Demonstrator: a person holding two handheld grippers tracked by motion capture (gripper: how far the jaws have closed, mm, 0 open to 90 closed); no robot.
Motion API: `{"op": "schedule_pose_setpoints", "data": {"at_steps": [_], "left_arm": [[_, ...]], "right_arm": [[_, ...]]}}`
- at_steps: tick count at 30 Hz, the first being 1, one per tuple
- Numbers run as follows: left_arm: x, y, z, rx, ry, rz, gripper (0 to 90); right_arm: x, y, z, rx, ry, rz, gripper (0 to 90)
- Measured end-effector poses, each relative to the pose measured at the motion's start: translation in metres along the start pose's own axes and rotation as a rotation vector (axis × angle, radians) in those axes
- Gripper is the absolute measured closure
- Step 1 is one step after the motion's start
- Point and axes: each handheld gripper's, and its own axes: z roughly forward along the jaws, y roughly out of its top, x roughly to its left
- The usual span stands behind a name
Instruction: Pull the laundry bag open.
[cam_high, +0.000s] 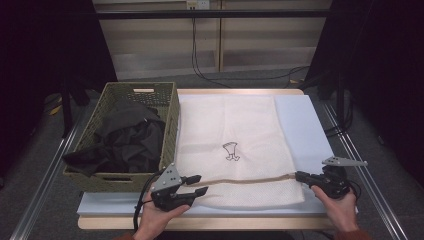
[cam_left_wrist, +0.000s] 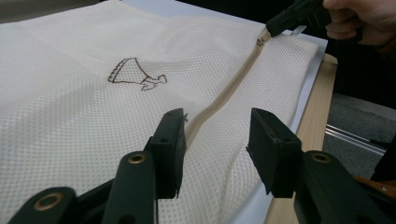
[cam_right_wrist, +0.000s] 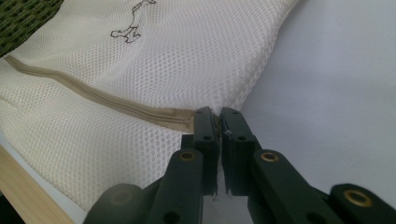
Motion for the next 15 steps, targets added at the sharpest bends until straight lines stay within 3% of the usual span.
{"op": "schedule_pose_setpoints", "data": {"at_steps": [5,6,15], "left_arm": [[-0.005,0.013,0.017,0.001,-0.069,0.011,66.1],[-0.008,0.016,0.020,0.008,-0.078,0.031,67.3],[-0.022,0.041,0.052,-0.005,-0.148,0.055,68.7]], "right_arm": [[0.003,0.006,-0.004,-0.014,0.007,-0.002,86.0],[0.004,0.007,-0.005,-0.020,0.007,-0.007,86.1],[0.008,0.010,-0.008,-0.031,0.015,-0.007,86.1]]}}
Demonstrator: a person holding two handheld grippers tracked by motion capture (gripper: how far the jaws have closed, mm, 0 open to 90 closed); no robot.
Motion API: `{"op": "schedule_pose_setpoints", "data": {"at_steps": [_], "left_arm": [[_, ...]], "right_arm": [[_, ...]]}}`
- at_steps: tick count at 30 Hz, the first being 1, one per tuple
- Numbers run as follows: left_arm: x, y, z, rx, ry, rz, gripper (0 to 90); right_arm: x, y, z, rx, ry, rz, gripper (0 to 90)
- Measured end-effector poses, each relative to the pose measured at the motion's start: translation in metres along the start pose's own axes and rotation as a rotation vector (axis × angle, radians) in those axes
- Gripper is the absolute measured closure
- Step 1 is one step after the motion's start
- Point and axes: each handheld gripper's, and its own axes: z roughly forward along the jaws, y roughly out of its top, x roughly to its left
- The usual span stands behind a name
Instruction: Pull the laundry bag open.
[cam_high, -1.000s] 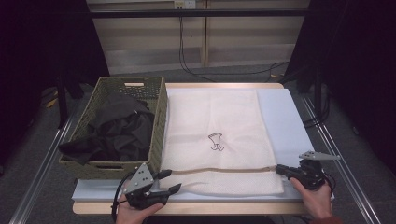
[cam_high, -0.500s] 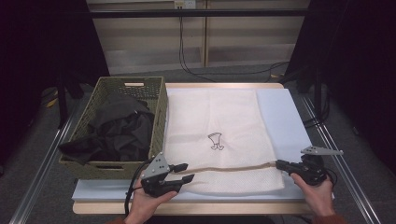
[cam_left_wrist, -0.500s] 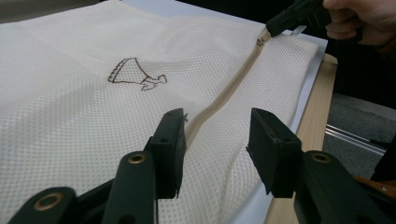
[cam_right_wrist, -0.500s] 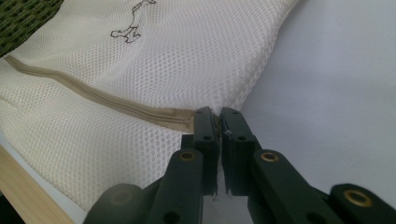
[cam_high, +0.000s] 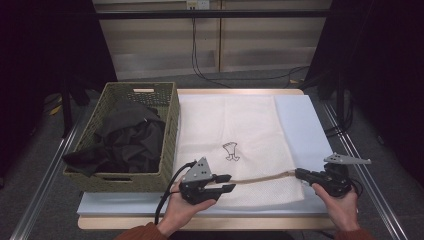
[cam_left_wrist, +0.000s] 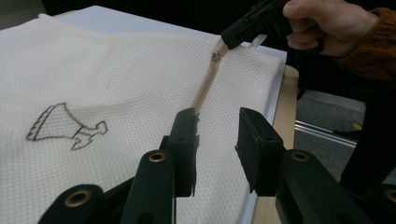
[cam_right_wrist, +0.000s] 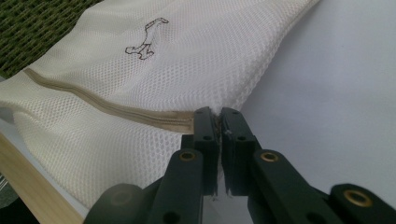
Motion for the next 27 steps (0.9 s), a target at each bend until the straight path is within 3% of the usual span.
{"op": "schedule_pose_setpoints", "data": {"at_steps": [11,16,20,27], "left_arm": [[0.005,0.006,0.043,0.019,-0.044,-0.030,79.7],[0.001,0.012,0.060,0.018,-0.075,-0.044,80.0],[-0.009,0.021,0.070,0.023,-0.115,-0.021,79.9],[-0.008,0.025,0.093,0.024,-0.120,-0.034,79.9]], "right_arm": [[0.009,0.008,0.002,0.003,0.005,-0.048,86.1],[0.011,0.012,0.000,-0.004,0.008,-0.053,86.1],[0.015,0.015,0.000,-0.002,-0.005,-0.081,86.1],[0.018,0.018,0.000,-0.015,0.011,-0.081,86.0]]}}
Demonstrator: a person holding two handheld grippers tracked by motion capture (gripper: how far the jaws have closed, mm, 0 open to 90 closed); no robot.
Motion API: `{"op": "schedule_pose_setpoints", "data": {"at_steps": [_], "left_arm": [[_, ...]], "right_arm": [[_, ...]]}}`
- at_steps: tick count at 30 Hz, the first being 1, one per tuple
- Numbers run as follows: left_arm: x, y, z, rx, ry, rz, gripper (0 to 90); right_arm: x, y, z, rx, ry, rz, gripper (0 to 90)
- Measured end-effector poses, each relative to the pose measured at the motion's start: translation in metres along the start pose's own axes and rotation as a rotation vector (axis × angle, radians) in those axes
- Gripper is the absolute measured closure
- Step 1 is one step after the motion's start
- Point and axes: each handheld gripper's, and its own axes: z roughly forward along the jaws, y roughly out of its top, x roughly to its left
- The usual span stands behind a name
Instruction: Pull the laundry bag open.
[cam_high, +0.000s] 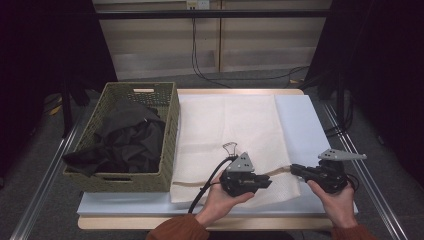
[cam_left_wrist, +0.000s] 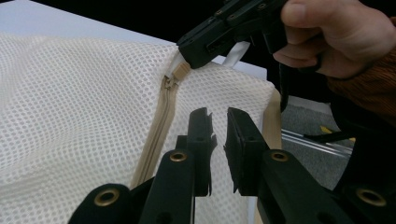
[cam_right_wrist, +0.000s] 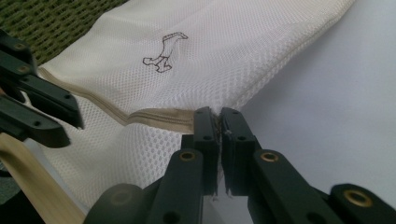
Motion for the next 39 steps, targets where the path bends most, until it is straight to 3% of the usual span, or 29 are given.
{"op": "schedule_pose_setpoints", "data": {"at_steps": [7,10,12,18,28,30,34,37,39], "left_arm": [[0.001,0.005,0.018,0.015,-0.003,-0.002,77.4],[0.002,0.008,0.021,0.045,0.028,0.015,77.5],[0.005,0.007,0.023,0.025,0.014,-0.002,79.3],[0.011,0.005,0.029,0.057,0.024,-0.015,78.8],[0.017,0.001,0.037,0.060,0.021,-0.055,74.2],[0.016,0.001,0.039,0.069,0.027,-0.039,74.5],[0.019,0.002,0.039,0.058,0.010,-0.063,74.0],[0.020,0.003,0.038,0.064,0.003,-0.055,72.2],[0.023,0.003,0.038,0.057,-0.007,-0.077,70.6]], "right_arm": [[0.003,0.002,0.000,-0.013,0.016,-0.004,86.1],[0.004,0.002,0.000,-0.012,0.024,-0.005,86.1],[0.005,0.002,0.000,-0.017,0.029,-0.002,86.1],[0.005,0.002,0.000,-0.021,0.046,0.007,86.2],[0.010,0.003,0.003,-0.015,0.074,0.002,86.2],[0.011,0.003,0.003,-0.011,0.072,0.003,86.3],[0.011,0.003,0.003,-0.013,0.076,0.000,86.3],[0.011,0.002,0.003,-0.011,0.075,-0.005,86.2],[0.011,0.002,0.003,-0.013,0.074,-0.007,86.2]]}}
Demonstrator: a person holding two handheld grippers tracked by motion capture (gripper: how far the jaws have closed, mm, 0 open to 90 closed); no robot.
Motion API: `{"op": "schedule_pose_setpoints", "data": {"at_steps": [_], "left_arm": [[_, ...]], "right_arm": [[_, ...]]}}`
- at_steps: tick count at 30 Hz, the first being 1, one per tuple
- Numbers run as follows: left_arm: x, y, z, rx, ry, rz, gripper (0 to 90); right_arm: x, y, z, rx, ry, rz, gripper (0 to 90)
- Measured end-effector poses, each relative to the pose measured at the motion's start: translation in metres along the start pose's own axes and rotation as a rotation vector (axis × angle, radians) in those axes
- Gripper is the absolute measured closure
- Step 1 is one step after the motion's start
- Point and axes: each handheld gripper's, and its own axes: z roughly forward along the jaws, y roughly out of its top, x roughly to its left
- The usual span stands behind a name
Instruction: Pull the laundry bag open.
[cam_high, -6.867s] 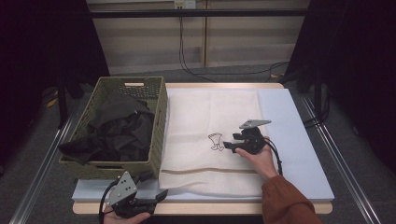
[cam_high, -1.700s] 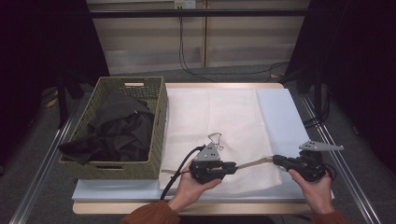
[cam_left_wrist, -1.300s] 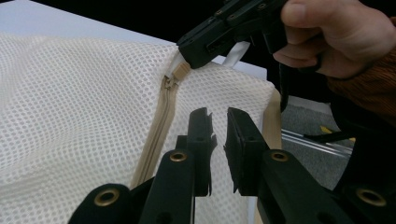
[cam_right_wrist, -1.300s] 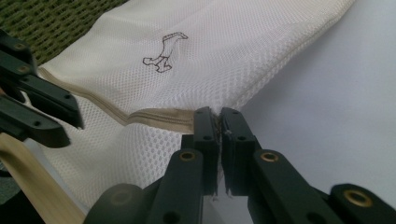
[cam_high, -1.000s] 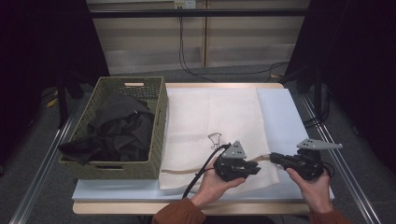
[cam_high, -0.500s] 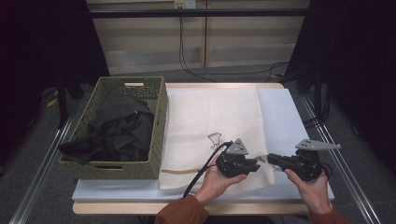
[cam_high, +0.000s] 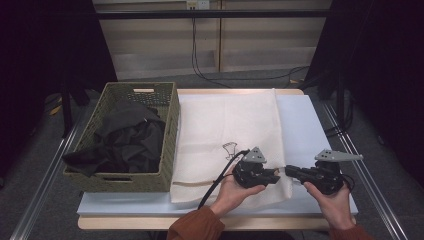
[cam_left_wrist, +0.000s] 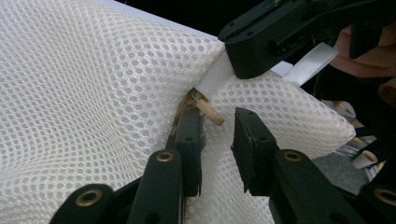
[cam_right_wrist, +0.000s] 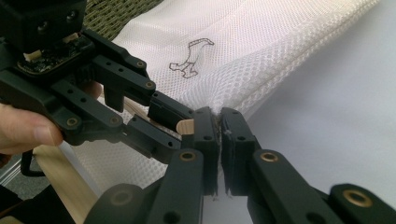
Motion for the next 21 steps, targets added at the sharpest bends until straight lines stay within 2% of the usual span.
{"op": "schedule_pose_setpoints", "data": {"at_steps": [3,5,7,10,12,15,21], "left_arm": [[0.0011,-0.0001,0.0012,0.008,-0.006,-0.001,70.6],[0.0022,0.0003,0.0015,0.012,0.002,-0.001,74.6],[0.0057,0.0009,0.0022,0.011,-0.010,-0.017,75.6],[0.0082,0.0019,0.0056,0.027,-0.005,-0.018,78.0],[0.0098,0.0017,0.0083,0.040,0.000,-0.027,85.0],[0.0099,0.0012,0.0057,0.048,-0.003,-0.023,85.7],[0.0081,-0.0004,0.0051,0.034,-0.003,-0.038,86.2]], "right_arm": [[0.0000,-0.0005,0.0002,0.002,0.003,-0.008,86.2],[0.0001,-0.0008,0.0002,0.004,0.001,-0.008,86.2],[0.0002,-0.0007,0.0002,0.005,0.006,-0.007,86.2],[0.0008,-0.0008,0.0010,0.009,0.007,-0.012,86.2],[0.0009,-0.0011,0.0011,0.012,0.005,-0.010,86.1],[-0.0002,-0.0023,0.0008,0.009,0.004,-0.013,85.8],[-0.0069,-0.0051,0.0009,0.001,0.029,0.034,79.4]]}}
